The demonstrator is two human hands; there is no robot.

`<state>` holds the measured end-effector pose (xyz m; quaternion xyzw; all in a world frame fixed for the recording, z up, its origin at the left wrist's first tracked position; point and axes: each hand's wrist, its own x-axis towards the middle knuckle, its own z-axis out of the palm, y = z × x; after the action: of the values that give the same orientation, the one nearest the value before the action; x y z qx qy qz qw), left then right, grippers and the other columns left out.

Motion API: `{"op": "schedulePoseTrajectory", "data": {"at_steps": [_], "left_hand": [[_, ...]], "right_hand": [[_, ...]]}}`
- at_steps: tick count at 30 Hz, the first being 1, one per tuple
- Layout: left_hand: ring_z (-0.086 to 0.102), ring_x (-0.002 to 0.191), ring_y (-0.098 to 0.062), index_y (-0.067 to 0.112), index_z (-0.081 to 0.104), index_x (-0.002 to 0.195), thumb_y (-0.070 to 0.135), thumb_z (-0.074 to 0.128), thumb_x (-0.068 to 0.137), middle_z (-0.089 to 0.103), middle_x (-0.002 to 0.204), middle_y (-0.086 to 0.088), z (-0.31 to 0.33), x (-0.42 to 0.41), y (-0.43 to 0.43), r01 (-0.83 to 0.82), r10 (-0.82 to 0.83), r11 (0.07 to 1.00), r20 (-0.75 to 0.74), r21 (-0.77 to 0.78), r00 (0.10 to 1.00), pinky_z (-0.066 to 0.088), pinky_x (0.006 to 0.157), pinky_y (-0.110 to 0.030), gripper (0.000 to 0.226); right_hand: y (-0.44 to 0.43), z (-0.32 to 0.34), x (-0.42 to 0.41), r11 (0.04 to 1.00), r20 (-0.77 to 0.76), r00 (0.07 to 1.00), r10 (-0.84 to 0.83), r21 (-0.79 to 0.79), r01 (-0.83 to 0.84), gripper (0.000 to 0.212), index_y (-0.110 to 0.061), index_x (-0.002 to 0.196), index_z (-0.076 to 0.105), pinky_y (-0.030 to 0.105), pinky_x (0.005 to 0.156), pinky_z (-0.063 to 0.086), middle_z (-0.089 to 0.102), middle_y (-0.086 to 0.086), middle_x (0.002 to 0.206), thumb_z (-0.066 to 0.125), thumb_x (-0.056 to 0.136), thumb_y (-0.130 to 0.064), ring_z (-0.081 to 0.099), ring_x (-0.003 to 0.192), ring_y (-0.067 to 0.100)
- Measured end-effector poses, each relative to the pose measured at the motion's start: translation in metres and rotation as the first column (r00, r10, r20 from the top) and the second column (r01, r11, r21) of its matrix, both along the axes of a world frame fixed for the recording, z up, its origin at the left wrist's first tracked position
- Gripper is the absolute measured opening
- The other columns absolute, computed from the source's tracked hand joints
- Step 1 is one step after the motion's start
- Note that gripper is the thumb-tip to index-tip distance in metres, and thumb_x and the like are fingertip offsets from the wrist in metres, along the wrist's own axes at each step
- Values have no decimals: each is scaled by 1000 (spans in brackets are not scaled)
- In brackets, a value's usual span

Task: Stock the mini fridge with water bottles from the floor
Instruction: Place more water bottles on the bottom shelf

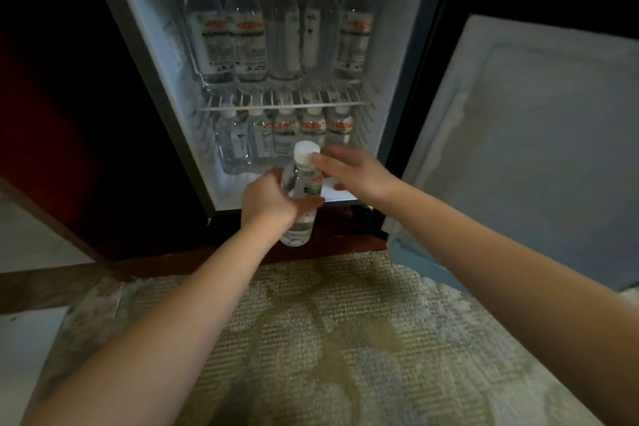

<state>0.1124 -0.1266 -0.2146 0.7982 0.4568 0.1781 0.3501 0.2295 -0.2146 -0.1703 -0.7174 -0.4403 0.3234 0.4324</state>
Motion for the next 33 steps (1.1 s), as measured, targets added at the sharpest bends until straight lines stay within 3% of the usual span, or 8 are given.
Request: {"op": "schedulePoseTrajectory", "data": {"at_steps": [6,10,12,14,17,22,28,33], "left_hand": [[64,89,-21,15,62,103,48,75,69,64,90,1,18,-1,-64,79,-79,996,-10,42,997,44,63,-26,50],[63,99,-23,16,56,117,45,75,71,66,109,-4,33,7,-98,145,-145,989,64,3,987,54,78,-36,58],[60,106,-23,18,52,124,42,75,73,64,116,-3,40,16,-110,242,-243,970,60,9,968,53,84,-37,61],[53,120,-24,20,40,137,37,77,73,54,134,-3,45,26,-112,360,-360,932,-4,-41,933,47,93,-37,76],[39,134,-28,24,18,149,32,78,73,36,150,-6,48,41,-100,414,-427,903,-133,-113,894,40,104,-40,97],[35,137,-24,21,24,148,31,65,83,33,152,-3,71,83,-81,323,-274,902,199,-287,941,33,110,-39,77],[49,104,-8,15,51,132,16,55,92,55,121,6,76,111,-95,412,-329,855,286,-314,900,39,75,-17,41],[47,96,-4,13,52,130,11,54,92,54,112,4,72,113,-100,401,-304,858,312,-321,900,39,52,0,38]], "right_hand": [[-60,19,-10,997,283,957,-64,-20,73,30,-20,109,64,35,87,53,69,-2,102,69,85,-38,63,98,12],[-90,31,-9,983,364,914,-179,24,183,25,-17,100,60,35,83,53,66,-1,96,65,87,-38,64,94,17],[-104,35,1,965,409,877,-253,41,259,23,-16,93,56,30,71,52,63,-2,87,62,88,-38,62,86,17],[-120,36,16,931,406,845,-347,43,361,21,-19,86,52,26,65,48,56,-5,79,62,89,-37,59,81,18],[-141,29,40,856,245,824,-511,62,513,24,-16,100,56,43,81,54,58,0,91,62,89,-36,61,91,25],[-150,5,61,794,239,764,-599,60,605,22,-12,99,52,30,68,39,56,3,92,57,93,-32,54,84,22],[-124,-24,72,853,257,833,-490,-56,519,34,-9,121,50,30,71,41,59,10,107,56,94,-28,57,97,27],[-114,-40,75,862,272,852,-448,-121,492,40,-8,127,47,27,71,36,59,13,116,57,94,-28,57,105,31]]}}
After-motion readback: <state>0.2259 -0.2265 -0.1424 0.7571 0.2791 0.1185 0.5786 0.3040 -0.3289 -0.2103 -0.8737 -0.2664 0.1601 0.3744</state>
